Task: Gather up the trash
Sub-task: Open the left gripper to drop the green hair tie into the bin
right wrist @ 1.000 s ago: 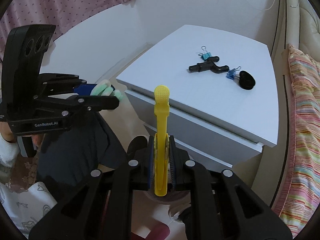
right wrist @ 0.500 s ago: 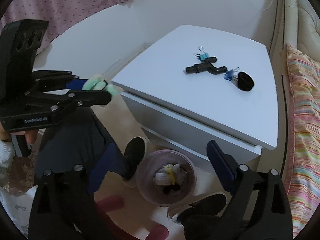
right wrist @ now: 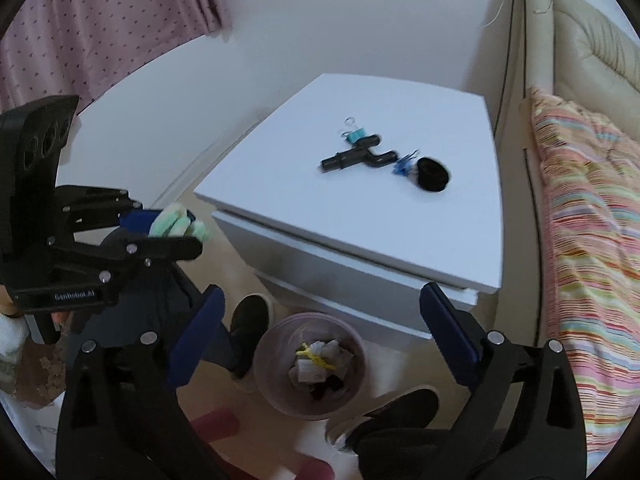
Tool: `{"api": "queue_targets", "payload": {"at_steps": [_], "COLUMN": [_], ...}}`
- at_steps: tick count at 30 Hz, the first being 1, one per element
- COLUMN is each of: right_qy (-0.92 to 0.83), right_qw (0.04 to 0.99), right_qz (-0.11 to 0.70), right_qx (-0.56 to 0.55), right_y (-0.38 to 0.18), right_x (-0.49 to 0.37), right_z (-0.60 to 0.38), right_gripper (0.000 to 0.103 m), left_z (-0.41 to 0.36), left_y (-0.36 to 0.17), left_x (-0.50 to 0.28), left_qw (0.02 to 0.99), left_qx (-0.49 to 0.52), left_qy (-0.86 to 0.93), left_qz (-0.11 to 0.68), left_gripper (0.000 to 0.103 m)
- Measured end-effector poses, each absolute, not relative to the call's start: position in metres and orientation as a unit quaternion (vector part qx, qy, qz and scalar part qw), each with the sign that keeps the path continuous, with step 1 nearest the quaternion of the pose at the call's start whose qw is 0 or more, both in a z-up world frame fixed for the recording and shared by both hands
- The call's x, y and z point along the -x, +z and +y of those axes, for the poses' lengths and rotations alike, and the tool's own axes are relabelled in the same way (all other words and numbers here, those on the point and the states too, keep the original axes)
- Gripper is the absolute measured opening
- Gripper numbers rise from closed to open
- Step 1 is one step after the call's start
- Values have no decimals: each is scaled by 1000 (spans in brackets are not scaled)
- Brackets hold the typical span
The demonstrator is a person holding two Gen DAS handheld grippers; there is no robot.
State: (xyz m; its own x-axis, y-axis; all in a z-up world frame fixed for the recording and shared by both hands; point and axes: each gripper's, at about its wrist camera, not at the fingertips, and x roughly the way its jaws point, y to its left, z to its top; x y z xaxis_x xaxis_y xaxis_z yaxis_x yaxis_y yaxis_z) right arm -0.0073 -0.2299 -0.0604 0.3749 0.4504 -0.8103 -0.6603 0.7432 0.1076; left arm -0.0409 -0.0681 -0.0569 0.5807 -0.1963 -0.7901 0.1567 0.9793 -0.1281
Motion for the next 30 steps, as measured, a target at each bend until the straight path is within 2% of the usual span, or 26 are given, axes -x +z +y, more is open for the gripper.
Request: {"api": "queue_targets", "payload": {"at_steps": [18,25,27,28,30], "right_qy": [286,287,287,288,288], "right_qw": [851,851,850,850,850], "right_qz": [431,432,433,434,433], "right_qx": [91,84,84,84,83], "right_y": [-48,-49,-49,-50,-50], "right_x": [-5,-7,-7,-7,-7], "right_z": [-274,-278,-278,-278,-278], "right_gripper": [97,97,97,97,97], "left_z": [-107,-112,-112,-111,-109], "left_y": [-54,-58,-61,-62,-64], "left_x": [36,33,32,31,31], "left_qw": [881,873,871,871,872], "left_qx": [-4,-6,-3,0,8], "left_qy": [-141,-153,-152,-152,-150], "left_qz": [452,463,467,468,466], "left_gripper": [28,33,53,59,89]}}
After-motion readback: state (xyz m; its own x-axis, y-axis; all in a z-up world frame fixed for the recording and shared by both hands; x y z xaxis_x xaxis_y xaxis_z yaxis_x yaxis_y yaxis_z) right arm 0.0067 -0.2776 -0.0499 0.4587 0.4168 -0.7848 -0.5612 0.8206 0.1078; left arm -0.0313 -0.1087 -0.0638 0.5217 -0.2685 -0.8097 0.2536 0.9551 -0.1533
